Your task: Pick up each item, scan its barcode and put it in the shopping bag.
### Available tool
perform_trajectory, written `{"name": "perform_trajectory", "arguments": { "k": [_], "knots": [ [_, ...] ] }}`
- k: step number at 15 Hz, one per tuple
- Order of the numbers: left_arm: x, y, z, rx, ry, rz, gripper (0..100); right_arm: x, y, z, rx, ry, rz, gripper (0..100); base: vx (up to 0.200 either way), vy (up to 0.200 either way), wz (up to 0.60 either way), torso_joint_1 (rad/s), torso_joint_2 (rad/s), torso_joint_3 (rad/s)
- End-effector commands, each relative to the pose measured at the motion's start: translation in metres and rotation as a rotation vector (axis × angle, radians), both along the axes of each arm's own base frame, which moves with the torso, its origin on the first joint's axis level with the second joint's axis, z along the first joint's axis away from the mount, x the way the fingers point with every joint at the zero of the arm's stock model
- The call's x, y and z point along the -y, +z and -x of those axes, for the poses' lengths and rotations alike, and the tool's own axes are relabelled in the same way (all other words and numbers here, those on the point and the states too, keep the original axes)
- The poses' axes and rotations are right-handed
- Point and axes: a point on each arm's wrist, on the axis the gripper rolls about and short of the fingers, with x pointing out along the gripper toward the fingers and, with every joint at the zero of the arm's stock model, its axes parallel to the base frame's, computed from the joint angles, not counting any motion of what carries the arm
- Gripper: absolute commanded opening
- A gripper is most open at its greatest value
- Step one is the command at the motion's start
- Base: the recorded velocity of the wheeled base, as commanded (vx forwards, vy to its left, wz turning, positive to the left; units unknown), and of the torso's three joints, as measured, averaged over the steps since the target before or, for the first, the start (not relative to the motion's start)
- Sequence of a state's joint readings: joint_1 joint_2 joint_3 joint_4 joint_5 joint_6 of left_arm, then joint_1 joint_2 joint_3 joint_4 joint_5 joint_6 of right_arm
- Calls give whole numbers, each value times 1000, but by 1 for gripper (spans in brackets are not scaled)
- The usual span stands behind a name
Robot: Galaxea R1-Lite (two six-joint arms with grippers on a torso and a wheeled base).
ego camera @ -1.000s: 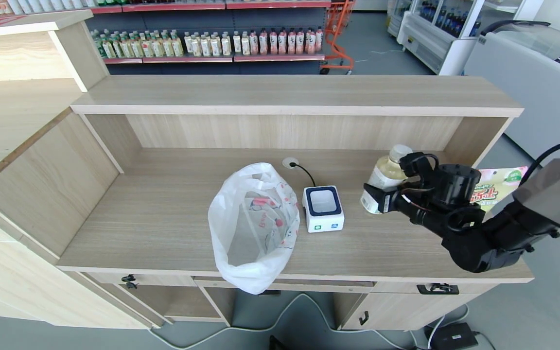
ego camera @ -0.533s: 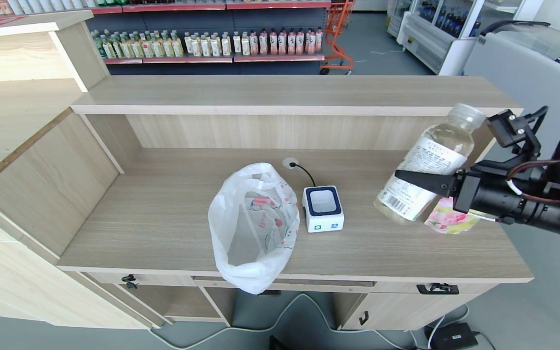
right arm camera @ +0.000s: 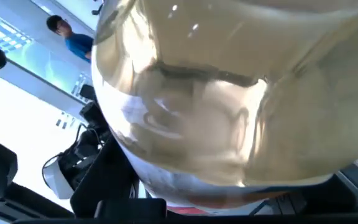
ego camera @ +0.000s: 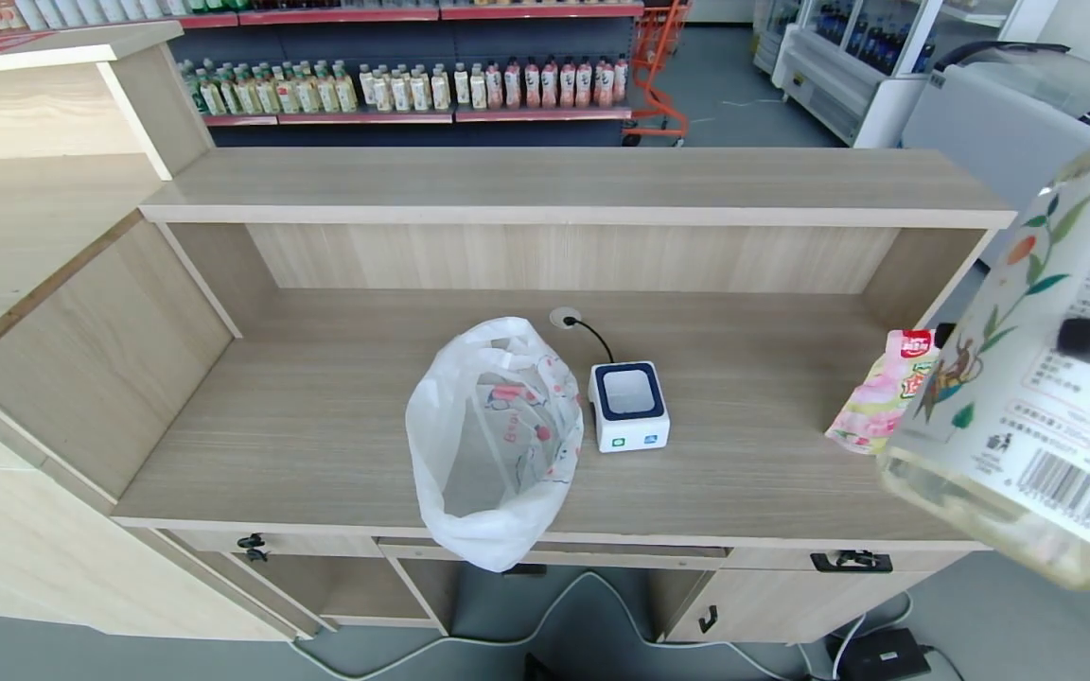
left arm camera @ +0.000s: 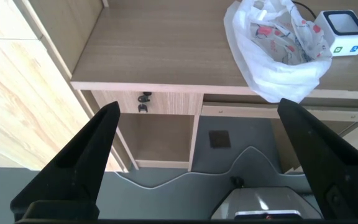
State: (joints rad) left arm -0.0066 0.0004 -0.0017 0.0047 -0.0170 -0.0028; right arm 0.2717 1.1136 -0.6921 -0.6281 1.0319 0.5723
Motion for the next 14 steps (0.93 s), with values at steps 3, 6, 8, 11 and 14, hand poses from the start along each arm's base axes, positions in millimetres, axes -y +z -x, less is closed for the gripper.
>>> {"name": "perform_trajectory", "arguments": {
  "k": [3,6,8,11,14],
  "knots": [
    [0,0,0,0,1,0,100,-5,-3,5,9,65,-23,0,0,0,0,0,0,0],
    [0,0,0,0,1,0,100,-19,-3,3,18,153,-27,0,0,0,0,0,0,0],
    [0,0,0,0,1,0,100,-27,-4,4,10,205,-26,0,0,0,0,0,0,0],
    [0,0,0,0,1,0,100,-33,-3,9,15,269,-24,0,0,0,0,0,0,0],
    [0,0,0,0,1,0,100,-34,-4,9,15,275,-24,0,0,0,0,0,0,0]
  ]
}}
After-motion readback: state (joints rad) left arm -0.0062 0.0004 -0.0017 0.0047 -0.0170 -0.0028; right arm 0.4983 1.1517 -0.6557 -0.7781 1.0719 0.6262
